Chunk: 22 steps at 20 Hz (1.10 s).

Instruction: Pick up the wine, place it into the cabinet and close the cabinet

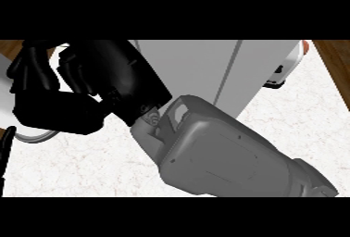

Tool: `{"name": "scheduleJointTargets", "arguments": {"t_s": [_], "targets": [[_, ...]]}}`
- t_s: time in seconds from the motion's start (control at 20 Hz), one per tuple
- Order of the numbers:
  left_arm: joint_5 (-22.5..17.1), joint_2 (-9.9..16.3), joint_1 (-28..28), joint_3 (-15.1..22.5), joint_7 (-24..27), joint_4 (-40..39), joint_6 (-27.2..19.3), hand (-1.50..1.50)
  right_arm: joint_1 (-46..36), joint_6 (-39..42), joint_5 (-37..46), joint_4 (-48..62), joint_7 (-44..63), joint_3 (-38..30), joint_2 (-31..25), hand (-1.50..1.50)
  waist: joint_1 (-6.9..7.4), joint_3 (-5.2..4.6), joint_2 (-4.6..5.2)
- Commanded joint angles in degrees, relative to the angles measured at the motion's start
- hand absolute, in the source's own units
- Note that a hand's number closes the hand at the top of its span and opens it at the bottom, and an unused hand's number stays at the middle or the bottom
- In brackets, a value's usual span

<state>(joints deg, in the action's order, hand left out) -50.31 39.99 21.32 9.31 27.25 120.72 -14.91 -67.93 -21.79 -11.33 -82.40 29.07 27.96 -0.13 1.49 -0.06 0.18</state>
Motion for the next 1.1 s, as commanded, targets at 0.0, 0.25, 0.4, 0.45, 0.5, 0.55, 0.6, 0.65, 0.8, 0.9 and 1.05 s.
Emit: {"name": "scheduleJointTargets", "arguments": {"t_s": [0.0,0.25,0.4,0.45,0.5,0.55,0.6,0.65,0.8,0.9,1.05], "targets": [[-0.31,-0.53,-0.08,-1.73,-1.62,-0.16,1.40,-1.50,-2.40,3.45,-1.95,9.13,-4.23,-4.24,0.12,1.50,-0.11,0.02,-0.01],[0.18,-1.16,2.16,-4.44,-1.17,-0.44,3.54,-1.50,-0.88,5.87,-1.60,16.66,-11.37,-5.30,0.13,1.50,0.04,0.02,-0.03],[1.36,-2.15,-2.20,-2.48,-1.83,-3.26,2.82,-1.50,-0.48,12.22,-3.39,20.76,-16.24,-10.45,-3.19,1.50,-0.38,0.03,0.48],[2.89,-3.50,-0.80,-0.83,-0.93,-2.18,1.88,-1.50,-1.59,10.63,-1.24,24.11,-17.72,-9.28,-1.02,1.50,0.20,0.00,0.44],[0.92,-0.74,0.40,-4.20,-2.15,-1.72,4.41,-1.50,-2.25,12.26,-2.70,23.79,-16.86,-11.49,-3.17,1.50,0.48,0.01,0.33],[2.08,-2.34,-0.31,-2.22,-2.33,-1.18,2.20,-1.50,-2.34,12.20,-1.73,23.93,-16.84,-11.08,-3.67,1.50,0.05,0.03,0.29],[1.56,-3.11,-1.72,-1.50,-1.71,-3.50,4.15,-1.50,-2.74,11.48,-0.97,25.32,-17.78,-10.81,-2.91,1.50,-0.09,-0.03,0.48],[1.52,-1.97,-2.42,-2.72,-2.81,-3.15,3.54,-1.50,-2.39,10.85,0.25,25.16,-18.13,-10.36,-3.52,1.50,-0.27,-0.01,0.41],[2.46,-3.58,-4.44,-0.83,-3.37,-3.38,1.48,-1.50,-3.20,12.17,1.17,26.84,-19.05,-10.16,-4.71,1.50,-0.55,-0.01,0.67],[2.75,-2.53,-3.50,-2.16,-3.34,-2.88,2.34,-1.50,-1.88,11.64,2.06,27.65,-20.37,-9.28,-3.82,1.50,0.03,0.00,0.48],[2.19,-3.61,-4.22,-1.47,-4.23,-3.07,1.64,-1.50,-0.49,13.40,1.91,27.33,-21.61,-8.95,-4.29,1.50,-0.31,0.01,0.50]]}}
